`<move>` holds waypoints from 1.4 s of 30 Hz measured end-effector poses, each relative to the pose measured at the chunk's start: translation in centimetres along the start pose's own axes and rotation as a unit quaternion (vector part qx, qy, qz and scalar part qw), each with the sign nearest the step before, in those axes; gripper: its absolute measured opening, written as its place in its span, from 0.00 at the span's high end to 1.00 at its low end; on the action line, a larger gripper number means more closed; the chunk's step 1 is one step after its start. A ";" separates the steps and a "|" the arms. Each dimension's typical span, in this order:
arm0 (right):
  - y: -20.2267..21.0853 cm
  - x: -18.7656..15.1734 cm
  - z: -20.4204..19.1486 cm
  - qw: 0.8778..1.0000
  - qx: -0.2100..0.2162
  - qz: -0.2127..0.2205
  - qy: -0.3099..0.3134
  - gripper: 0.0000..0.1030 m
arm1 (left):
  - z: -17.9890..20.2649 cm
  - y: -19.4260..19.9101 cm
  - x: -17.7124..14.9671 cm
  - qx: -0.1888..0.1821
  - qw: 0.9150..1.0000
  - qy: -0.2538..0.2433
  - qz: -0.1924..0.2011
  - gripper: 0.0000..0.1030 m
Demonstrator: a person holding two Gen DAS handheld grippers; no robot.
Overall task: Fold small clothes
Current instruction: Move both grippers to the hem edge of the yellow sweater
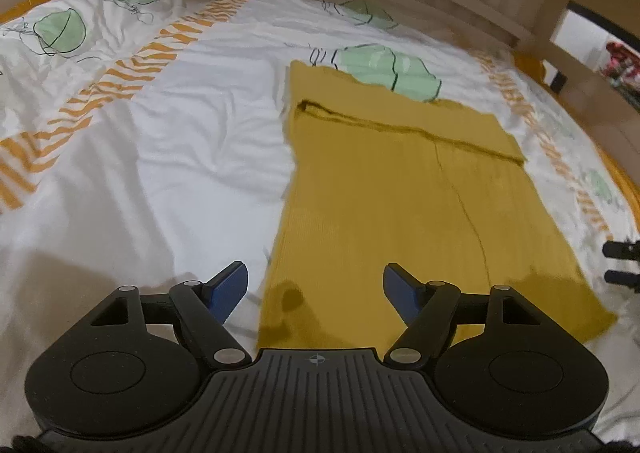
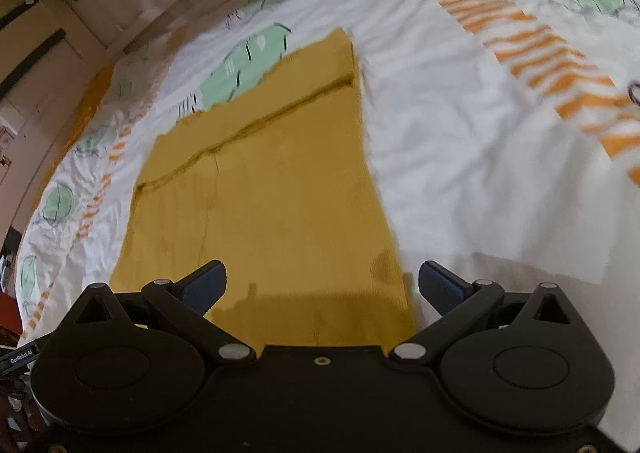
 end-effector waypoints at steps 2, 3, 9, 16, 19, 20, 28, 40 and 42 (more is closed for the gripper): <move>0.2 -0.7 0.0 1.000 -0.001 -0.006 -0.001 0.00 | -0.2 0.3 -0.7 0.004 1.000 -0.006 -0.004 0.29; 0.3 -1.0 0.0 1.000 -0.001 -0.008 0.001 0.00 | -0.3 0.4 -1.0 0.006 1.000 -0.006 -0.005 0.29; 0.2 -2.2 0.1 1.000 -0.008 -0.016 0.004 0.00 | -1.0 -0.8 -2.6 0.016 0.999 -0.001 -0.040 0.29; -0.5 -2.3 1.0 0.999 -0.006 -0.027 -0.025 0.00 | -1.2 -2.9 -4.3 0.019 0.996 -0.005 -0.085 0.29; -0.8 -2.3 1.4 0.999 -0.002 -0.036 -0.039 0.00 | -0.9 -3.4 -4.8 0.022 0.995 -0.017 -0.093 0.29; -0.9 -2.4 1.5 0.998 0.000 -0.039 -0.043 0.00 | -0.9 -3.4 -4.8 0.022 0.995 -0.018 -0.093 0.29; -1.6 -2.8 1.4 0.996 0.012 -0.068 -0.051 0.00 | -1.1 -3.4 -4.9 0.009 0.995 -0.005 -0.095 0.29; -1.2 -3.8 0.3 0.992 0.047 -0.104 -0.047 0.00 | -0.8 -2.9 -5.0 -0.025 0.994 0.010 -0.106 0.42; -1.3 -4.0 0.1 0.992 0.049 -0.110 -0.042 0.00 | -0.7 -3.0 -5.0 -0.025 0.994 0.009 -0.107 0.43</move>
Point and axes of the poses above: each gripper's, at about its wrist camera, not at the fingertips, and y roughly against the way its jaws point, z to its right, x to its top, the point moved 7 cm from there along -y, roughly the way its jaws point, and after that the axes turned 6 degrees about z, right-handed, at the moved point
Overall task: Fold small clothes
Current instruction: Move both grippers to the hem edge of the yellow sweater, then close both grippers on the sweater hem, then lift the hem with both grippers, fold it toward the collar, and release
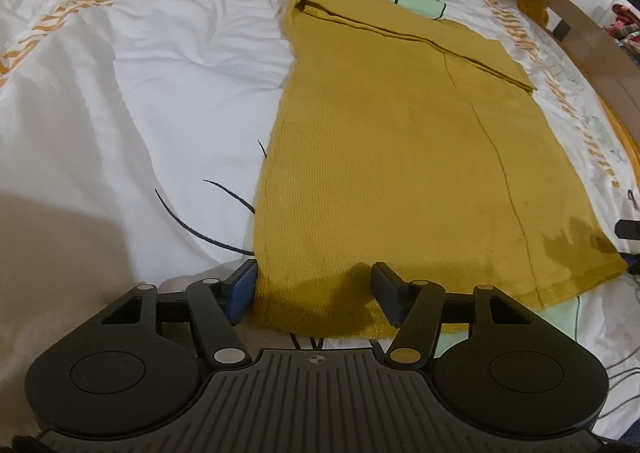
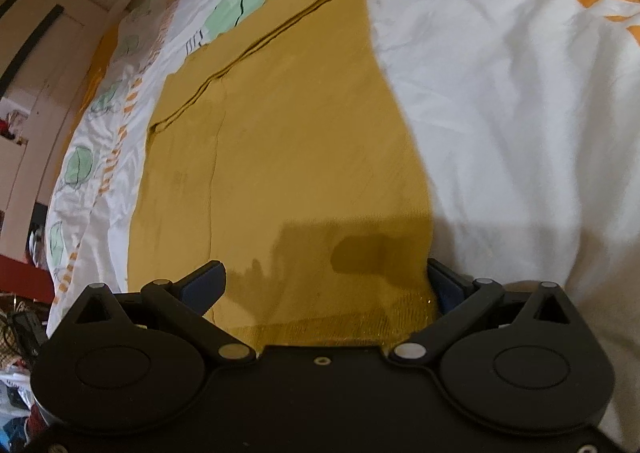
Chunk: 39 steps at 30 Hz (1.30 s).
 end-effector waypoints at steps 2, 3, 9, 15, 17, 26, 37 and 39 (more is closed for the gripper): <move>-0.1 -0.1 -0.2 1.000 0.001 -0.004 0.006 0.00 | 0.0 -0.1 0.0 0.002 1.000 -0.002 -0.001 0.46; -0.1 -0.1 -0.2 1.000 0.002 -0.007 0.008 0.01 | 0.0 -0.1 0.0 0.005 1.000 -0.003 -0.001 0.49; 0.0 -0.3 -0.3 1.000 0.003 -0.021 0.016 0.35 | -0.7 0.0 0.0 0.012 1.000 0.024 0.005 0.75; 0.0 -0.5 0.0 1.000 -0.011 -0.020 0.014 0.81 | -1.0 0.5 0.3 0.010 0.999 0.045 0.022 0.93; 0.4 -0.4 -0.3 1.000 -0.001 -0.011 0.018 0.83 | -1.0 1.0 0.4 0.001 0.998 0.053 0.038 0.94; 2.0 1.5 -2.0 0.996 0.056 0.063 0.021 0.88 | -0.8 3.9 2.7 -0.036 0.990 0.093 0.099 0.94; 2.3 7.4 -3.4 0.983 0.104 0.152 0.016 0.88 | 0.0 4.8 10.6 -0.065 0.979 0.099 0.168 0.94; 2.0 9.1 -3.7 0.980 0.112 0.165 0.016 0.88 | 0.0 4.3 12.4 -0.071 0.976 0.105 0.174 0.94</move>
Point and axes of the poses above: each gripper's, at about its wrist camera, not at the fingertips, and y roughly against the way its jaws point, z to its right, x to its top, the point moved 7 cm from there along -y, roughly the way its jaws point, and after that the axes turned 6 degrees about z, right-handed, at the moved point
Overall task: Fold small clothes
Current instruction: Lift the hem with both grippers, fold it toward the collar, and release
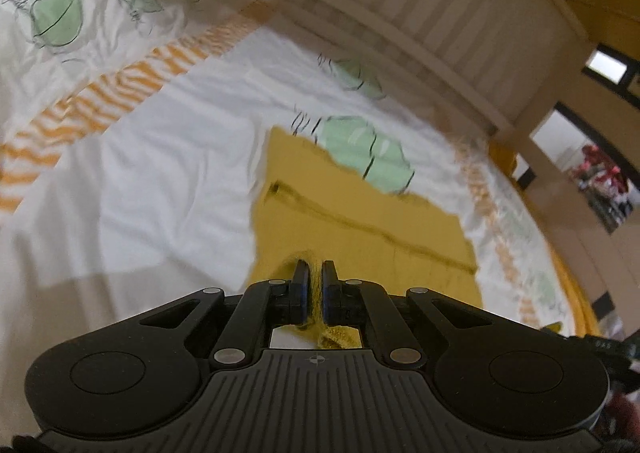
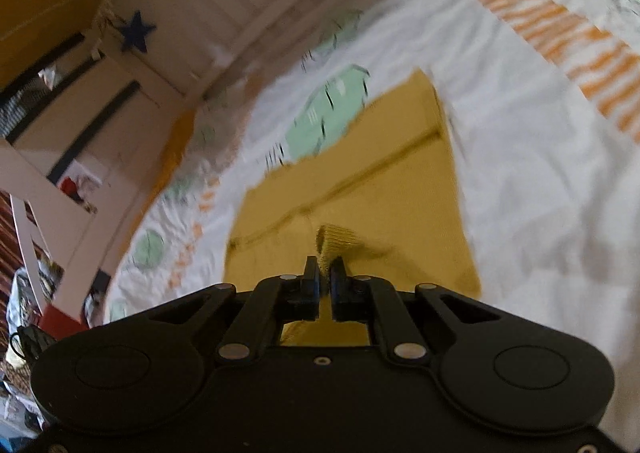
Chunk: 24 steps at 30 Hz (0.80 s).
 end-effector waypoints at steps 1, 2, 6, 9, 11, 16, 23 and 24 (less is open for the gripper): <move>-0.5 0.8 -0.1 1.000 0.003 0.008 0.003 0.88 | 0.2 -0.6 0.9 -0.003 1.000 0.001 0.006 0.94; -1.2 1.7 -0.3 1.000 0.005 0.016 0.009 0.88 | 0.4 -1.3 1.8 -0.005 1.000 -0.004 0.013 0.94; -3.8 5.0 0.0 0.999 0.009 0.044 0.013 0.88 | 0.9 -3.9 4.8 -0.001 0.999 -0.022 0.041 0.94; -6.2 7.6 0.7 0.998 0.007 0.064 0.009 0.88 | 0.5 -6.6 7.1 0.002 0.999 -0.011 0.052 0.94; -8.0 9.3 1.3 0.997 0.005 0.076 0.004 0.88 | 0.2 -8.5 8.4 0.002 0.998 -0.002 0.055 0.94; -12.4 12.4 3.3 0.996 -0.014 0.089 -0.002 0.88 | 0.0 -13.8 10.5 0.015 0.998 -0.009 0.056 0.94; -17.3 13.2 6.3 0.996 -0.050 0.078 -0.010 0.88 | -1.8 -20.0 10.5 0.055 0.998 -0.007 0.039 0.94; -17.8 13.1 6.7 0.996 -0.055 0.074 -0.011 0.88 | -2.2 -20.7 10.3 0.060 0.998 -0.004 0.036 0.94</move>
Point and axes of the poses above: each gripper's, at about its wrist camera, not at the fingertips, and y roughly against the way its jaws point, z to its right, x to its top, the point moved 7 cm from there along -y, roughly the way its jaws point, and after that the axes turned 6 degrees about z, right-handed, at the moved point
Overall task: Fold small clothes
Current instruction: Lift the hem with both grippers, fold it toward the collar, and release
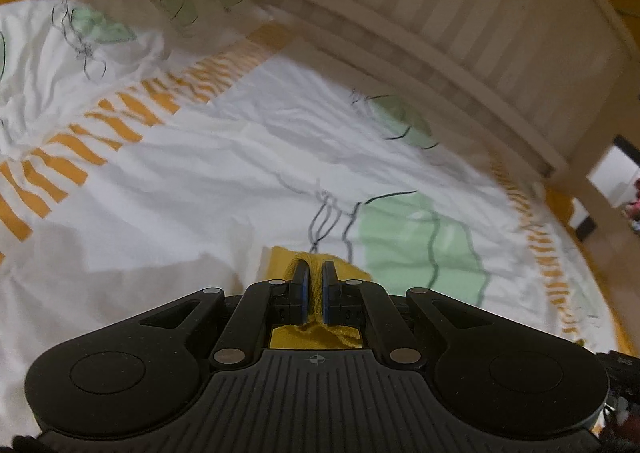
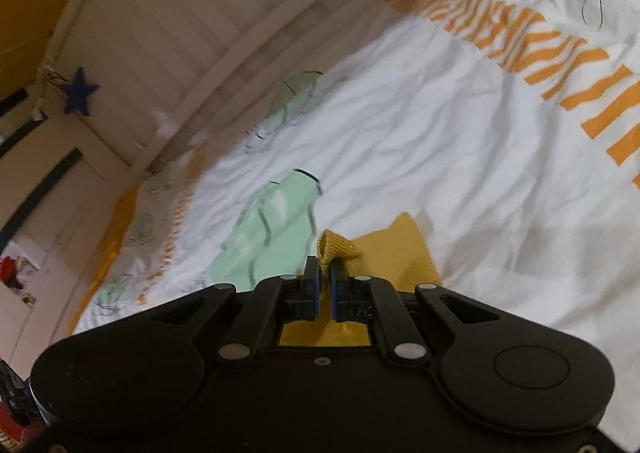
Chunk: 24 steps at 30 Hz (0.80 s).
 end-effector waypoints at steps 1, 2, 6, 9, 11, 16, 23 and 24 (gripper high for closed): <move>-0.4 -0.1 0.3 1.000 -0.004 -0.002 -0.002 0.88 | -0.2 -0.5 -0.2 0.005 1.000 0.003 -0.002 0.94; -0.8 -0.2 0.6 1.000 -0.008 -0.004 -0.003 0.88 | -0.5 -1.1 -0.4 0.010 1.000 0.006 -0.004 0.94; -1.9 -0.3 1.5 1.000 -0.021 -0.004 -0.005 0.81 | -1.2 -3.2 -0.8 0.014 1.000 0.018 -0.020 0.93; -1.7 0.1 1.8 1.000 -0.025 0.011 -0.008 0.71 | -1.7 -4.4 -0.9 0.011 0.998 0.034 -0.048 0.91; -0.7 0.4 1.8 0.999 -0.023 0.023 -0.009 0.49 | -1.8 -3.8 -0.9 0.012 0.998 0.029 -0.046 0.85; 0.9 0.2 1.0 0.999 -0.026 0.019 0.033 0.40 | -1.4 -0.5 -0.5 0.020 0.999 -0.021 -0.021 0.65; 1.3 -1.9 0.2 0.996 -0.036 -0.012 0.079 0.40 | -1.3 3.2 -3.2 0.020 0.997 -0.037 -0.057 0.60; 1.1 -2.0 0.3 0.996 -0.039 -0.015 0.079 0.40 | -1.2 3.5 -3.8 0.015 0.997 -0.037 -0.066 0.60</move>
Point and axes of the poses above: each gripper's, at about its wrist camera, not at the fingertips, and y roughly against the way its jaws point, z to its right, x to its top, the point moved 7 cm from there along -y, roughly the way its jaws point, and after that the axes turned 6 degrees about z, right-handed, at the moved point
